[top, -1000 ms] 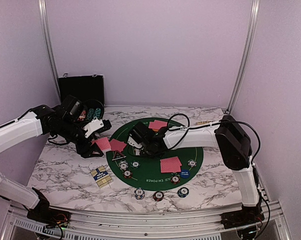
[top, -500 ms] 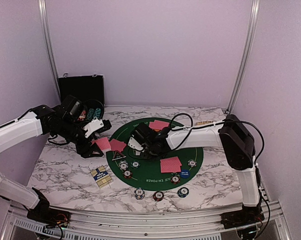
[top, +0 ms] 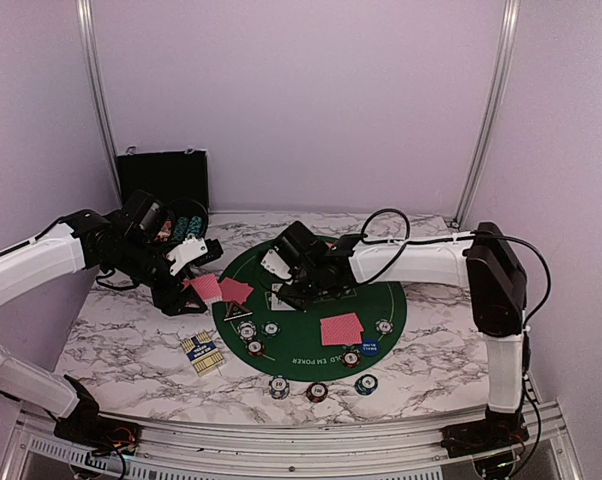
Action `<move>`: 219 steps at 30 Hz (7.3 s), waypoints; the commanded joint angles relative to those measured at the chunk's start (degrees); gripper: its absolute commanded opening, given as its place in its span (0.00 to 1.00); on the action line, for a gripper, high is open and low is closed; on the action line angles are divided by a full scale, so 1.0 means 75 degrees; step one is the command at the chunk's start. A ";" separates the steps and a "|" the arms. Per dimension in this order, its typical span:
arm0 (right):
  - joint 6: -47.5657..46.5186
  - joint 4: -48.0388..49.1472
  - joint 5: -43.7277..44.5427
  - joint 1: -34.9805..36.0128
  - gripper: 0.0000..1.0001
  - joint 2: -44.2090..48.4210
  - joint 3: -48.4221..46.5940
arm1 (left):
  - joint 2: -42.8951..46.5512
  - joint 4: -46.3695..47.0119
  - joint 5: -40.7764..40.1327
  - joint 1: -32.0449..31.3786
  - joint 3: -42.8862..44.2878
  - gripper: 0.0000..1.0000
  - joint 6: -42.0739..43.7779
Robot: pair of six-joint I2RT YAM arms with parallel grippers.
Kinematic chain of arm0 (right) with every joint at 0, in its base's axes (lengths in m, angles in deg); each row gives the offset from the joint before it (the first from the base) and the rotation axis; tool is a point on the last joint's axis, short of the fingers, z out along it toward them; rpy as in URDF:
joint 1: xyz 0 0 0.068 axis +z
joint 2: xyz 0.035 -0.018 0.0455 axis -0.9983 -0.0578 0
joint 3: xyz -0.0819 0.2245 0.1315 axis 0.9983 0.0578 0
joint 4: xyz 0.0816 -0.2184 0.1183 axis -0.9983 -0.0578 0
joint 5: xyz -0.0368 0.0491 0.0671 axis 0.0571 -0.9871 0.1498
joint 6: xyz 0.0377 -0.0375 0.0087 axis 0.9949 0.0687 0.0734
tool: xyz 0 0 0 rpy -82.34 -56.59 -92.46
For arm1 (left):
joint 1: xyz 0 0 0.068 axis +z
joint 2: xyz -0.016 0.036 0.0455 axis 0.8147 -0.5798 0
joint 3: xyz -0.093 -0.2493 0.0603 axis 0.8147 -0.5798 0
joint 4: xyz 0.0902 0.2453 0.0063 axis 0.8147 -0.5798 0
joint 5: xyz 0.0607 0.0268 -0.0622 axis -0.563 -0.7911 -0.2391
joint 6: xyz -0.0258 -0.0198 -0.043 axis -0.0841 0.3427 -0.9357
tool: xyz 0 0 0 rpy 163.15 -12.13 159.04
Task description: Distribute texas hold em gaming equipment
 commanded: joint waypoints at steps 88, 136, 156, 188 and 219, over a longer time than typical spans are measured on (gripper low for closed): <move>0.6198 0.1613 -0.6746 -0.2070 0.85 0.0522 -0.0206 | 0.0141 0.0107 -0.0023 0.0035 0.0160 0.00 -0.0028; 0.9202 0.4426 -0.9430 -0.0089 0.82 -0.1480 -0.1914 | 0.0032 0.0108 0.0109 0.0037 0.0409 0.00 -0.0049; 0.9051 0.4070 -0.9666 -0.0328 0.63 -0.1541 -0.1540 | 0.0168 0.0112 0.0090 0.0040 0.0322 0.00 -0.0040; 0.9384 0.4498 -0.9797 -0.0411 0.59 -0.0649 -0.0750 | 0.0175 0.0117 0.0031 0.0032 0.0280 0.00 -0.0051; 0.8939 0.3841 -0.9739 -0.0828 0.33 -0.0392 -0.0553 | 0.0120 0.0114 0.0069 0.0034 0.0337 0.00 -0.0069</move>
